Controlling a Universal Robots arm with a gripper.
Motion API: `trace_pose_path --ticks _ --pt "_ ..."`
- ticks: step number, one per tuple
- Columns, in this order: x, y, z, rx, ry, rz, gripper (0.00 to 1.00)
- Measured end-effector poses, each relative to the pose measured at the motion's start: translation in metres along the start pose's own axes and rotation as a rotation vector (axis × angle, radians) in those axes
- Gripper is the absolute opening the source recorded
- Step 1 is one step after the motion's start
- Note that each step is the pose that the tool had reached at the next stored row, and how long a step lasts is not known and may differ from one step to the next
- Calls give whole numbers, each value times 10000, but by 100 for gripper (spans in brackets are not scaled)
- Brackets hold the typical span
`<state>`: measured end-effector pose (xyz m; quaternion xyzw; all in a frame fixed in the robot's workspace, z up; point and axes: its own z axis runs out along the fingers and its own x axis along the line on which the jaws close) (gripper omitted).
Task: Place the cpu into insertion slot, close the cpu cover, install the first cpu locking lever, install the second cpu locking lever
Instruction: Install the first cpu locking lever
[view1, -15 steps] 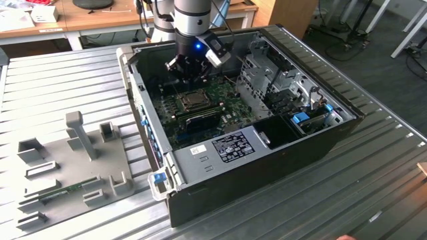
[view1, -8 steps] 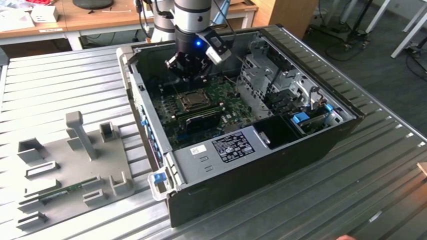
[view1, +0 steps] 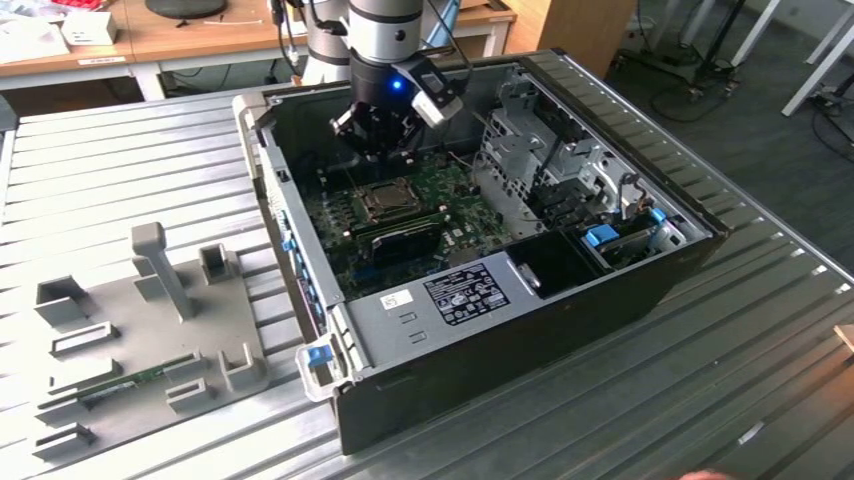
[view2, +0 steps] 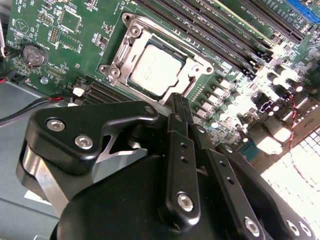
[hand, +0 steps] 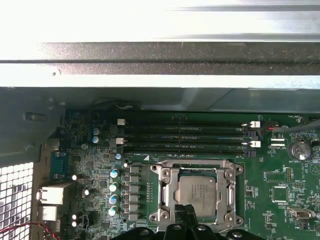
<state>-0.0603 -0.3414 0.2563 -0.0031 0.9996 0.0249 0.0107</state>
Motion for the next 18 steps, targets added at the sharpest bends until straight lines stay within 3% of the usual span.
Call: trace_pose_path --ticks 6,18 --pt "39 0 -2 2 2 -1 11" --pt "352 4 8 2 -1 0 11"
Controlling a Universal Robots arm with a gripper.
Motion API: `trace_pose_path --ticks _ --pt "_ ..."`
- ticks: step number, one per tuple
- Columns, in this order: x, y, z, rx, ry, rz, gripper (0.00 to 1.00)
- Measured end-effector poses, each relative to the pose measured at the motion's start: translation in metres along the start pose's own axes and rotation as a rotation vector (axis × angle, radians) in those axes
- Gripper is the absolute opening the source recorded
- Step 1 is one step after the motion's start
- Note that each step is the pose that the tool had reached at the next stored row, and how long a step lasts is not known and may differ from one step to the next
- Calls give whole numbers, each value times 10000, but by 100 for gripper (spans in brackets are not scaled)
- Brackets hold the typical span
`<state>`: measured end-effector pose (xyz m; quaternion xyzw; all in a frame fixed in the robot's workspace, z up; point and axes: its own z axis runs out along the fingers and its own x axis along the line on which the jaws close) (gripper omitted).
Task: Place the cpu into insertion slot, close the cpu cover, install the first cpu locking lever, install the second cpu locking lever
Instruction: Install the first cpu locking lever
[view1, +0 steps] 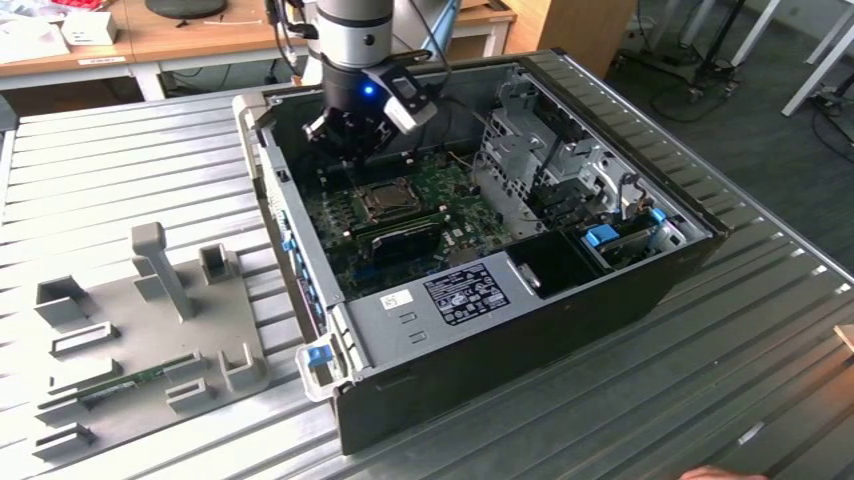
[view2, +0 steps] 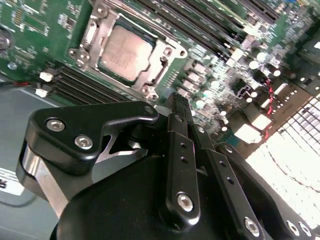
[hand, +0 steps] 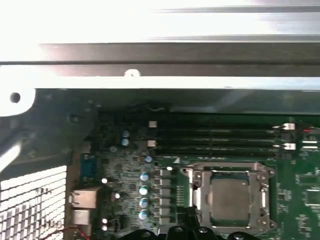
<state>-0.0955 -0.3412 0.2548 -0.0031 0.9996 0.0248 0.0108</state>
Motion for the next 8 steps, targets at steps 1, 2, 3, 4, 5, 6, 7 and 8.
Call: trace_pose_path --ticks 1,2,3,4,5,6,7,8 --pt "21 0 1 3 1 0 11" --pt "41 1 3 5 0 0 11" --pt "62 1 4 6 1 0 11" --pt "82 1 4 5 -3 0 11" --pt "98 1 3 -13 -22 0 11" --pt "107 1 4 -57 -55 -1 11" --pt "114 1 3 -120 -85 -1 11" --pt "119 1 3 -183 -108 -1 11"
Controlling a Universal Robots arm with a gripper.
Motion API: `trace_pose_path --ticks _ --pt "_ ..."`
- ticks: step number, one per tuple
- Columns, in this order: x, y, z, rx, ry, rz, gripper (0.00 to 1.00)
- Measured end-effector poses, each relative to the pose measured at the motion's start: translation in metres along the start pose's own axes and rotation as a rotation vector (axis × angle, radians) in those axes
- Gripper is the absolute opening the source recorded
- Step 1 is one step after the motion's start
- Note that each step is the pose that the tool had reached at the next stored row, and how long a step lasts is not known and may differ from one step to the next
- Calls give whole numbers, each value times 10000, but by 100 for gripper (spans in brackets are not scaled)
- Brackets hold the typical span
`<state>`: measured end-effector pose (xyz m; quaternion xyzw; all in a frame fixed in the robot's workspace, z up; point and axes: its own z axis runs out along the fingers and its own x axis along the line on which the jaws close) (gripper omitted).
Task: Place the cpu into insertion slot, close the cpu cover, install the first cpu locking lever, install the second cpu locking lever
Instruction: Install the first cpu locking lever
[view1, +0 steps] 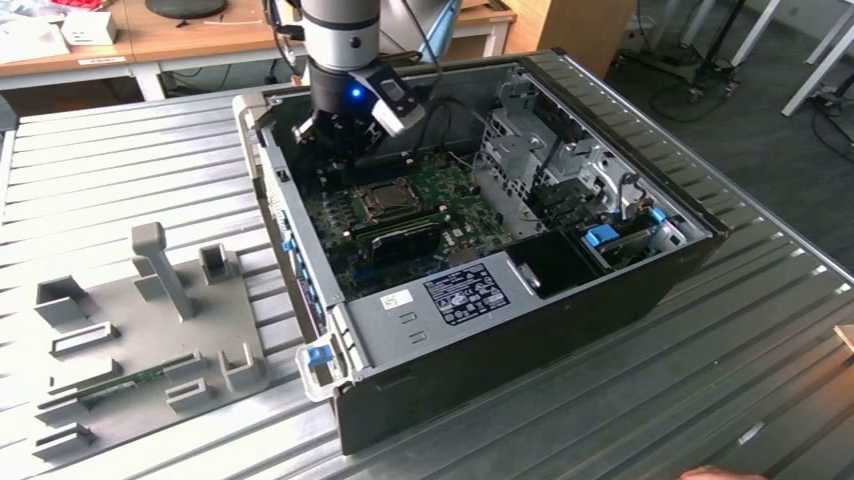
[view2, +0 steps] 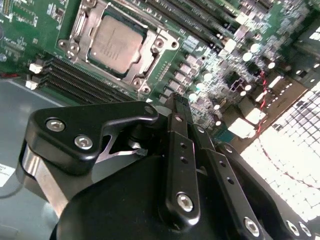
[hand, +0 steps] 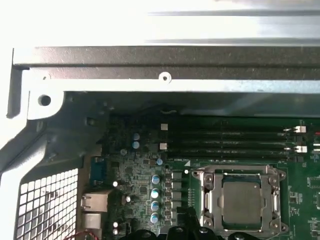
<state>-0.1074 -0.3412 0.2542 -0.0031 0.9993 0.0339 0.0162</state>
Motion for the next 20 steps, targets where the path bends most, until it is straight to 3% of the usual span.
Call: trace_pose_path --ticks 3,7,11,13,14,19,20 --pt "18 0 -1 -175 -59 1 11" --pt "53 0 -1 -185 -64 1 11" --pt "69 0 -2 -274 -88 1 11" --pt "72 0 -2 -565 -110 12 11" --pt "73 0 -2 -674 -115 14 11" --pt "73 0 -2 -713 -114 17 11" --pt "74 0 -2 -821 -120 19 11"
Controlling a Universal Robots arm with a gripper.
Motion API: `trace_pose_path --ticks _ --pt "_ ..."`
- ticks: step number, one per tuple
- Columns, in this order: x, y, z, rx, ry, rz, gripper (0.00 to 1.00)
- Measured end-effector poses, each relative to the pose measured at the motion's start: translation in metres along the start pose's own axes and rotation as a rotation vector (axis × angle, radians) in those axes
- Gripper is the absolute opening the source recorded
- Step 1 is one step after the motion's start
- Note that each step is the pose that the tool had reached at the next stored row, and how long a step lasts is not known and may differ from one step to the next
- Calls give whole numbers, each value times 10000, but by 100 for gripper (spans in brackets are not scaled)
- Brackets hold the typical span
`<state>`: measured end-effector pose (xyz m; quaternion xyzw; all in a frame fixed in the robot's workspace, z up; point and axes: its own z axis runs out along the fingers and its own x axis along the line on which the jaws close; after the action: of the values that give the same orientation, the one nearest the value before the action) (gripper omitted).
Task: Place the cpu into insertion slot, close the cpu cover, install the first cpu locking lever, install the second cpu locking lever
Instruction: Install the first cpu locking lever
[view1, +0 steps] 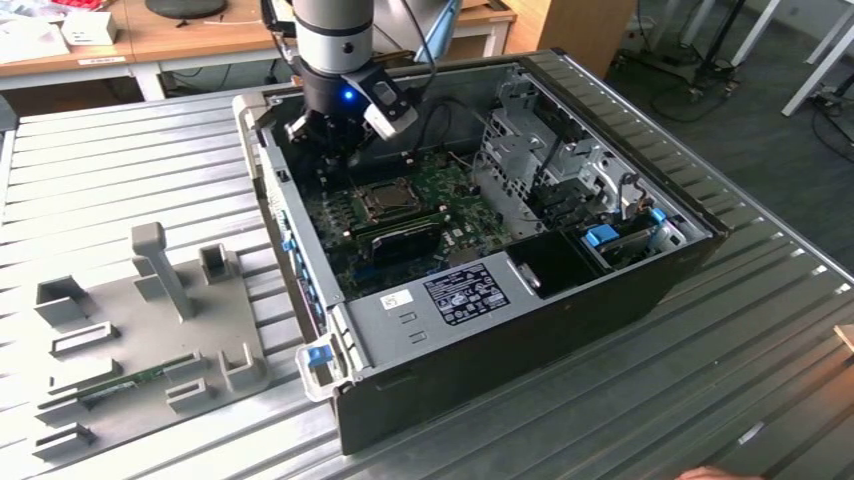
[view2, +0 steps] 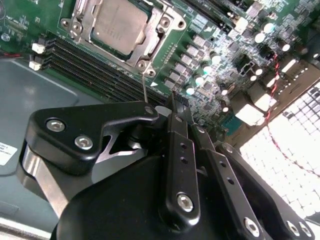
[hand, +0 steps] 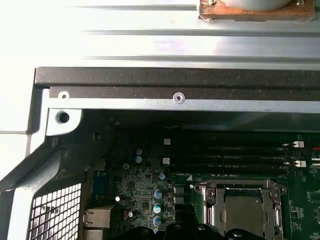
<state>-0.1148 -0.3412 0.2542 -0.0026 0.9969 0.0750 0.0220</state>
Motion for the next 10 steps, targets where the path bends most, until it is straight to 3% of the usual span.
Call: trace_pose_path --ticks 1,4,7,10 --pt "2 1 0 -126 -9 5 11" --pt "2 1 0 -195 -12 9 11" --pt "21 1 -1 -507 -79 12 11" --pt "23 1 -1 -538 -92 11 11"
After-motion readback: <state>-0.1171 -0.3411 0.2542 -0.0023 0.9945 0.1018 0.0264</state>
